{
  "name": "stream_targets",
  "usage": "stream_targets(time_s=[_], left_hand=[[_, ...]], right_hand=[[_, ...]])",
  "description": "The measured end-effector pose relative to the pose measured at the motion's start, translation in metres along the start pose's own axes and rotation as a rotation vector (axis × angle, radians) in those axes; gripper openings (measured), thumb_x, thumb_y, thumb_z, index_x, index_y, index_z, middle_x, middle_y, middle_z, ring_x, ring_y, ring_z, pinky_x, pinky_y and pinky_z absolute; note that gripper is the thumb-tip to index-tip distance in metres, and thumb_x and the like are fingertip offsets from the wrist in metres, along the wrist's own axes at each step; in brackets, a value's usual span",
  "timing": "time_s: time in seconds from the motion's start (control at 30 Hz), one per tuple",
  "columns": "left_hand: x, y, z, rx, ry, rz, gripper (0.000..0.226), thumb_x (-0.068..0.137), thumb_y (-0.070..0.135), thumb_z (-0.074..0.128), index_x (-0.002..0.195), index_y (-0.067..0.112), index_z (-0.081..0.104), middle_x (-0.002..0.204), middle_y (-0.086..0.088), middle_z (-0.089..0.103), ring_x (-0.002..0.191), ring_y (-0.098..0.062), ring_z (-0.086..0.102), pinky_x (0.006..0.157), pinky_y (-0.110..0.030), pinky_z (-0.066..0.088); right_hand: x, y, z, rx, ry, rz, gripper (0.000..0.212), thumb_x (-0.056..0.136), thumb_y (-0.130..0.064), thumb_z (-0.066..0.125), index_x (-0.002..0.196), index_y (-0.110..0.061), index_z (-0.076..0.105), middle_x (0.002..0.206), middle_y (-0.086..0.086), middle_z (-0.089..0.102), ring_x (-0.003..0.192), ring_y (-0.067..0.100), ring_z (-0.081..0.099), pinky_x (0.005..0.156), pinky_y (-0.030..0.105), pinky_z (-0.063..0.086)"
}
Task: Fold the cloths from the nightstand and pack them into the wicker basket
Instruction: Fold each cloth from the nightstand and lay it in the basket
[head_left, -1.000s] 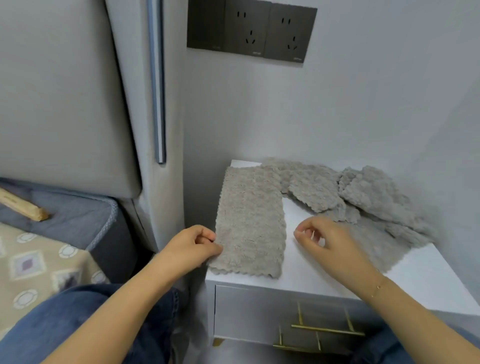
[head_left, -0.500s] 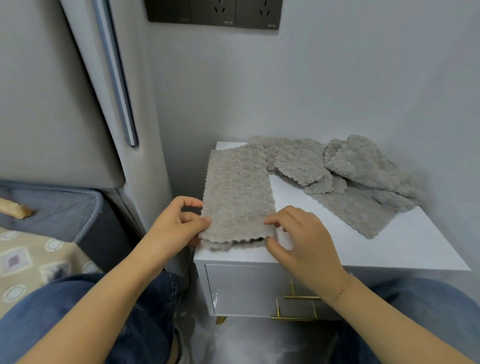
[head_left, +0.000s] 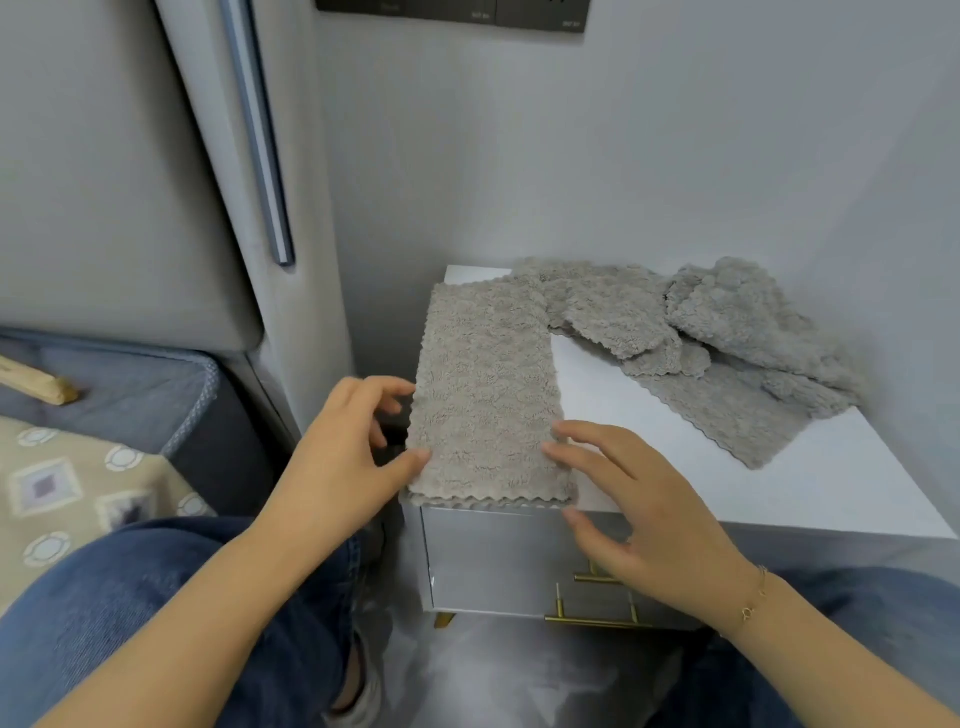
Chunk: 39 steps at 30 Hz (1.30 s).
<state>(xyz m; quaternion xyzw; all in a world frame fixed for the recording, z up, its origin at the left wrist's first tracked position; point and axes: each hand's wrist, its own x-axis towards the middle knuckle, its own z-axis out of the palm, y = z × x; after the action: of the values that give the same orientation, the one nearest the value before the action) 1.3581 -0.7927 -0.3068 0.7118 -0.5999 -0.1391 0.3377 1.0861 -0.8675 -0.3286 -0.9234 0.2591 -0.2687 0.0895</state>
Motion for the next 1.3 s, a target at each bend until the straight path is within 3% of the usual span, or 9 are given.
stream_targets(time_s=[0.13,0.3,0.67,0.77,0.9,1.0,1.07,1.17,1.3], left_hand=[[-0.005,0.003,-0.003,0.091,-0.082,0.421,0.034,0.089,0.048,0.060,0.118,0.031,0.065,0.123,0.019,0.053,0.116,-0.001,0.050,0.099,-0.023,0.041],[-0.014,-0.015,0.017,0.221,-0.255,0.519,0.046,0.091,0.049,0.053,0.130,0.028,0.062,0.143,0.009,0.051,0.130,-0.009,0.047,0.104,-0.038,0.045],[-0.030,-0.010,0.023,0.166,-0.060,0.567,0.031,0.096,0.028,0.047,0.115,0.023,0.071,0.124,0.014,0.065,0.105,-0.002,0.059,0.093,-0.024,0.037],[-0.035,-0.008,0.022,0.148,-0.034,0.504,0.029,0.095,0.031,0.048,0.114,0.028,0.070,0.117,0.022,0.066,0.099,0.005,0.058,0.094,-0.019,0.033],[-0.022,-0.004,0.014,0.196,0.019,0.339,0.029,0.092,0.053,0.045,0.091,0.035,0.068,0.078,0.019,0.063,0.077,0.001,0.054,0.087,-0.021,0.033],[-0.006,0.002,0.007,0.275,-0.038,0.319,0.039,0.091,0.060,0.042,0.068,0.031,0.051,0.058,0.011,0.050,0.062,-0.007,0.049,0.070,-0.018,0.034],[0.006,0.006,0.001,0.168,-0.106,0.219,0.041,0.088,0.063,0.049,0.068,0.027,0.052,0.057,0.004,0.053,0.060,-0.011,0.053,0.059,-0.020,0.040],[0.026,0.006,-0.005,0.021,-0.251,0.016,0.043,0.080,0.060,0.061,0.081,0.018,0.069,0.072,-0.005,0.067,0.068,-0.016,0.061,0.070,-0.037,0.052],[0.027,0.003,0.001,-0.139,-0.238,-0.134,0.042,0.073,0.057,0.072,0.075,0.016,0.065,0.072,-0.011,0.069,0.073,-0.027,0.064,0.073,-0.040,0.053]], right_hand=[[0.002,0.002,0.010,-0.085,-0.096,-0.094,0.063,0.091,-0.036,0.061,0.146,-0.012,0.042,0.157,-0.001,0.033,0.144,0.014,0.031,0.115,0.034,0.031],[0.002,0.009,0.024,-0.195,-0.171,-0.118,0.060,0.095,-0.039,0.050,0.148,-0.013,0.040,0.157,-0.001,0.033,0.145,0.012,0.028,0.117,0.031,0.026],[-0.007,0.000,0.027,-0.093,0.056,-0.159,0.034,0.091,-0.018,0.054,0.122,-0.012,0.068,0.130,-0.002,0.062,0.122,0.009,0.054,0.110,0.019,0.036],[-0.007,-0.001,0.023,-0.003,0.049,-0.077,0.033,0.089,-0.020,0.055,0.118,-0.017,0.070,0.122,-0.007,0.067,0.113,0.007,0.060,0.099,0.020,0.046],[0.010,-0.006,0.006,0.233,-0.007,0.207,0.027,0.088,-0.038,0.059,0.108,-0.027,0.073,0.094,-0.021,0.068,0.089,-0.002,0.059,0.079,0.010,0.043],[0.032,-0.005,-0.010,0.432,-0.102,0.385,0.010,0.084,-0.027,0.074,0.092,-0.021,0.076,0.076,-0.007,0.070,0.072,0.007,0.059,0.066,0.020,0.042],[0.047,0.000,-0.018,0.497,-0.211,0.433,0.007,0.083,-0.023,0.075,0.085,-0.017,0.076,0.064,-0.001,0.064,0.058,0.015,0.050,0.057,0.021,0.037],[0.062,0.013,-0.018,0.579,-0.274,0.545,0.021,0.080,-0.026,0.078,0.077,-0.007,0.070,0.054,-0.005,0.038,0.052,0.010,0.033,0.053,0.021,0.027],[0.065,0.019,-0.011,0.677,-0.215,0.647,0.018,0.073,-0.022,0.082,0.082,-0.010,0.071,0.057,-0.008,0.053,0.057,0.008,0.047,0.056,0.017,0.039]])
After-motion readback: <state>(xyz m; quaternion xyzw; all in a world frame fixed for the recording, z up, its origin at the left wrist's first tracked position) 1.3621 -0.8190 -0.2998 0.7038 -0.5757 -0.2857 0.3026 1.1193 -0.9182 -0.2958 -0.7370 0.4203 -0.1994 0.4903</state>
